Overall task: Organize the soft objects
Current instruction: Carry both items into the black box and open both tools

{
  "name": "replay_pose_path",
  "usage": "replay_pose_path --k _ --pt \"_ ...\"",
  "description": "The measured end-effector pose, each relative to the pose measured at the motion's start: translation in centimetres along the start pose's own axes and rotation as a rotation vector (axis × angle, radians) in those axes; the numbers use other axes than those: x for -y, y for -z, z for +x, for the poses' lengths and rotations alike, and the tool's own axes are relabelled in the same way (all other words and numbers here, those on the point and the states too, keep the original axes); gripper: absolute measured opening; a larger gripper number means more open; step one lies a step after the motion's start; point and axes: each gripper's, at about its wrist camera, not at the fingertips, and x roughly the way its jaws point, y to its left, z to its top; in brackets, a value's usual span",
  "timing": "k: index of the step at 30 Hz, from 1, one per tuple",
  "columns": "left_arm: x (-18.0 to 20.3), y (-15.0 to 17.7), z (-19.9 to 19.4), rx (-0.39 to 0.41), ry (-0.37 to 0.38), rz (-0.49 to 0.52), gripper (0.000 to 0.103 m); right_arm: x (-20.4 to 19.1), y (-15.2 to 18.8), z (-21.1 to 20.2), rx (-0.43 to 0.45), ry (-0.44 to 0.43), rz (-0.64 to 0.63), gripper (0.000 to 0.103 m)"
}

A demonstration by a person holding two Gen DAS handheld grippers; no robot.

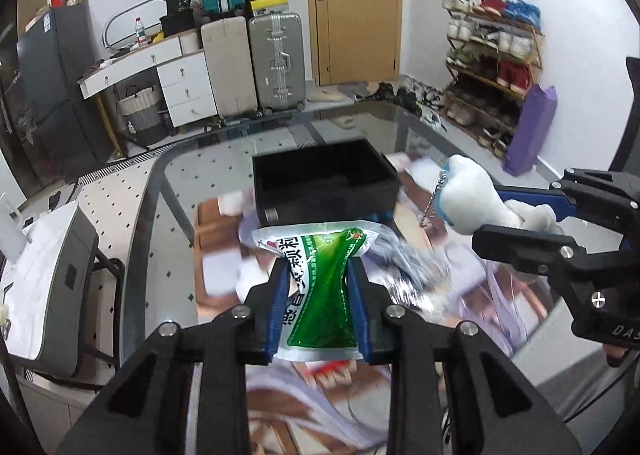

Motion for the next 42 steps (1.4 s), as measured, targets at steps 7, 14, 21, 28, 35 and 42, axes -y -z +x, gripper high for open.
replay_pose_path --k 7,14,21,28,35,42 --pt "-2.0 -3.7 2.8 0.053 -0.048 -0.048 0.028 2.8 -3.0 2.9 0.016 0.041 0.057 0.031" --pt "-3.9 -6.1 7.9 0.036 -0.007 -0.121 0.028 6.4 -5.0 7.9 0.001 0.088 0.149 0.031" --pt "-3.6 -7.1 11.8 0.053 -0.039 -0.123 0.028 9.3 -5.6 15.0 -0.046 0.128 0.221 0.031" --pt "-4.3 -6.4 16.7 -0.053 -0.005 -0.191 0.028 11.0 -4.6 19.0 -0.115 0.149 0.274 0.031" --pt "-2.3 -5.6 17.8 -0.157 -0.016 -0.135 0.028 11.0 -3.3 20.8 -0.218 0.150 0.235 0.031" --pt "-1.2 -4.8 17.1 -0.205 0.001 -0.103 0.028 10.0 -1.8 20.3 -0.288 0.154 0.177 0.031"
